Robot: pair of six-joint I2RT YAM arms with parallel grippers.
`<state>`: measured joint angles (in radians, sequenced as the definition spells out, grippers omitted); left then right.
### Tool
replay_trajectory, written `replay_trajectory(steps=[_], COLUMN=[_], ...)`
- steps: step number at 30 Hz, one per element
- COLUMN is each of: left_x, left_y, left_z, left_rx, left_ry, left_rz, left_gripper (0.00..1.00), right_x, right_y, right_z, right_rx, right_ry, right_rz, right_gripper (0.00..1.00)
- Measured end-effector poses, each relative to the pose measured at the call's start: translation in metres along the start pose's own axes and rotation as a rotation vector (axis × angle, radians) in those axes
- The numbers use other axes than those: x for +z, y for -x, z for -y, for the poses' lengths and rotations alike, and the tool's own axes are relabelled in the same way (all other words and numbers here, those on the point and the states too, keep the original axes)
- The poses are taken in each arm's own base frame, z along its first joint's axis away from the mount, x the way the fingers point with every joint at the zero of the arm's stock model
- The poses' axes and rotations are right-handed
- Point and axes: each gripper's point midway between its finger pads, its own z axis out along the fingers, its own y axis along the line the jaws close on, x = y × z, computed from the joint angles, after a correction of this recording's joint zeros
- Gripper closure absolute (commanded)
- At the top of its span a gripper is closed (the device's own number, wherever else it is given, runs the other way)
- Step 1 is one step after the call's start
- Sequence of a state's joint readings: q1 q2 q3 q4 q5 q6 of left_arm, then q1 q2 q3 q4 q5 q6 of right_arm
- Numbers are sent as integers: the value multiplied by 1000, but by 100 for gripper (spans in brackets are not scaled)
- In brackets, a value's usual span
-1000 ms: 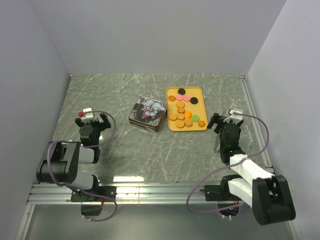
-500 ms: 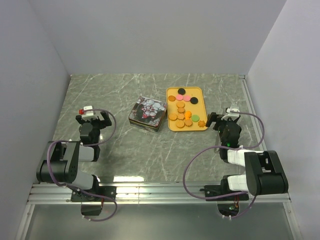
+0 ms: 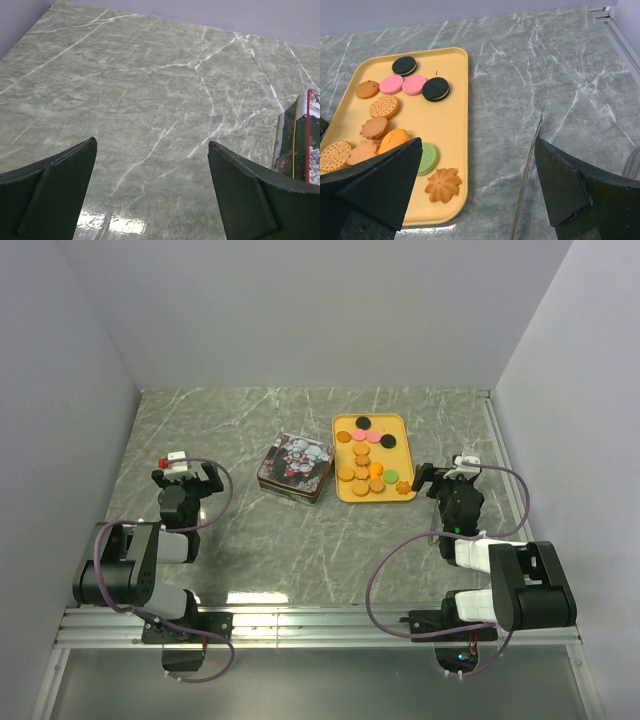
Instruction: Pack the cookies
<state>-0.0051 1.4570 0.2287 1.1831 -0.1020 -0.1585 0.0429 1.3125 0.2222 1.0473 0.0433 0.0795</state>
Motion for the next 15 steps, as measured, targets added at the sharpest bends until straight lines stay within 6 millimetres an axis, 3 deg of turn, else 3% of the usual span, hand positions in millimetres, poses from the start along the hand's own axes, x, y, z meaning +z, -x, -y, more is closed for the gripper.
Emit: replay_trajectory(steps=[15], left_x=[0], left_y=[-1], left_z=[0], left_rx=[1], left_ry=[0], left_rz=[-6], left_gripper=[0], right_x=[0], right_y=[0], right_z=[0], right_rx=[0], right_ry=[0], right_rz=[0], right_gripper=[0])
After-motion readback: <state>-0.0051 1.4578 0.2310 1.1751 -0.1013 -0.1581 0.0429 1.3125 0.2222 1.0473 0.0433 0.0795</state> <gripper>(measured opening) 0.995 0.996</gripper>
